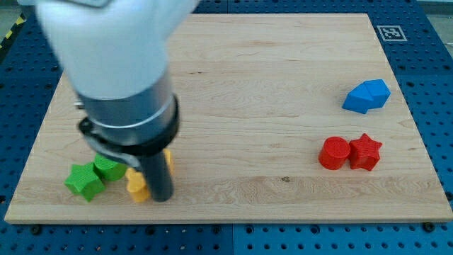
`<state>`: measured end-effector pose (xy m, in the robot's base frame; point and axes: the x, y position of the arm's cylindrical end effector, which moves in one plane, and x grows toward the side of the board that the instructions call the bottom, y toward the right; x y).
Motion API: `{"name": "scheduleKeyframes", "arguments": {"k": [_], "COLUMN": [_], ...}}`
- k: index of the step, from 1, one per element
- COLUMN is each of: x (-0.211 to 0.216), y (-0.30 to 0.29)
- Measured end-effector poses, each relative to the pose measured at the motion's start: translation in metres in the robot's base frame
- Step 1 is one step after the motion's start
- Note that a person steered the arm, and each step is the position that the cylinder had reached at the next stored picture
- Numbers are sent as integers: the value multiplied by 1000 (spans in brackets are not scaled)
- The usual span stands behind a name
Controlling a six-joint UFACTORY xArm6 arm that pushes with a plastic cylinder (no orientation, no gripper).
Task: Point your arm at yellow hexagon
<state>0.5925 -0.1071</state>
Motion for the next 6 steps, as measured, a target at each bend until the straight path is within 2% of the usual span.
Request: {"name": "scheduleKeyframes", "arguments": {"k": [1, 2, 4, 6], "x": [0, 6, 18, -21], "y": [-30, -25, 51, 39]}}
